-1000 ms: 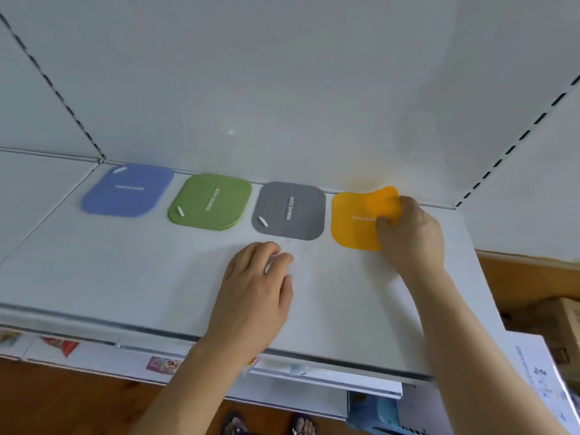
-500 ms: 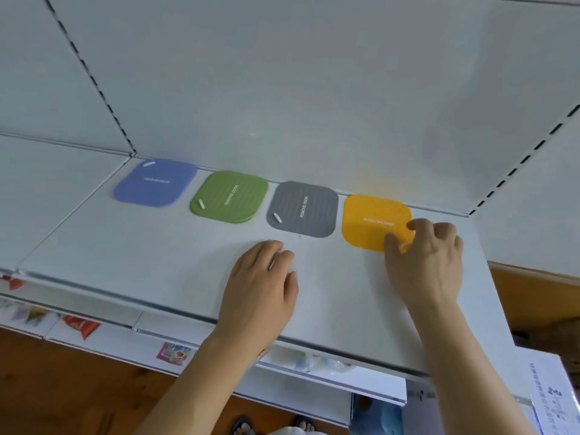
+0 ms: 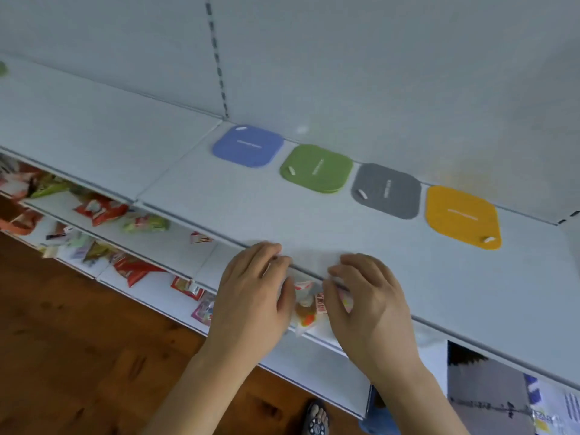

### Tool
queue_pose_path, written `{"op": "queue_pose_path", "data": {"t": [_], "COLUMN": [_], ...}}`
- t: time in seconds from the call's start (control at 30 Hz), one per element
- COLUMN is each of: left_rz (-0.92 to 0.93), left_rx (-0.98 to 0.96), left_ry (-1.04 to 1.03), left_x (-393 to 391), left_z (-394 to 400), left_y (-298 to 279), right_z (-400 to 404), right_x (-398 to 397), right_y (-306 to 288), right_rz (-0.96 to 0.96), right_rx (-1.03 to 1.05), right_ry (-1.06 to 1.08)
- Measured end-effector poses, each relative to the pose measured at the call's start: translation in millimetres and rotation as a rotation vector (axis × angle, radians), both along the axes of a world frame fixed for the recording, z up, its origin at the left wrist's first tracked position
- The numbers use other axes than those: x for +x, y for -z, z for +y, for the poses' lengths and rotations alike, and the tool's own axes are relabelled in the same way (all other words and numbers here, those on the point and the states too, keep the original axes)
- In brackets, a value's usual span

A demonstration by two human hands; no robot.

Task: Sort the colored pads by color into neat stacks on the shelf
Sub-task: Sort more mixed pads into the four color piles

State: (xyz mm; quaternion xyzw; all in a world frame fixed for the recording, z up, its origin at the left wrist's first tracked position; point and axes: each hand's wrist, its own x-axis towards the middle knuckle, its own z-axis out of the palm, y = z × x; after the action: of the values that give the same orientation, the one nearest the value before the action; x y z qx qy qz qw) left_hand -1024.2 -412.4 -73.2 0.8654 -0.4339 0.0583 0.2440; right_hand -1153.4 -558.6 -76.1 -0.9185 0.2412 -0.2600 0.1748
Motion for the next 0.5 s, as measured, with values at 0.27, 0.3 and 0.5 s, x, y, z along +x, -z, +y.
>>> {"op": "queue_pose_path", "data": {"t": [0.27, 0.3, 0.5], "left_rz": [0.144, 0.164, 0.257], "left_rx": [0.166, 0.201, 0.212], "left_ry": [-0.200, -0.231, -0.414], "left_x": [64.0, 70.9, 122.1], "left_z": [182.5, 204.6, 299.3], "left_y": [11.3, 11.6, 13.4], "right_z": [145.7, 161.9, 244.0], "right_x": [83.9, 96.3, 178.4], "right_y": [-1.8, 1.6, 16.2], "right_rz": [0.100, 0.153, 0.291], "right_rx": [0.058, 0.064, 0.036], "right_ry": [-0.150, -0.185, -0.379]}}
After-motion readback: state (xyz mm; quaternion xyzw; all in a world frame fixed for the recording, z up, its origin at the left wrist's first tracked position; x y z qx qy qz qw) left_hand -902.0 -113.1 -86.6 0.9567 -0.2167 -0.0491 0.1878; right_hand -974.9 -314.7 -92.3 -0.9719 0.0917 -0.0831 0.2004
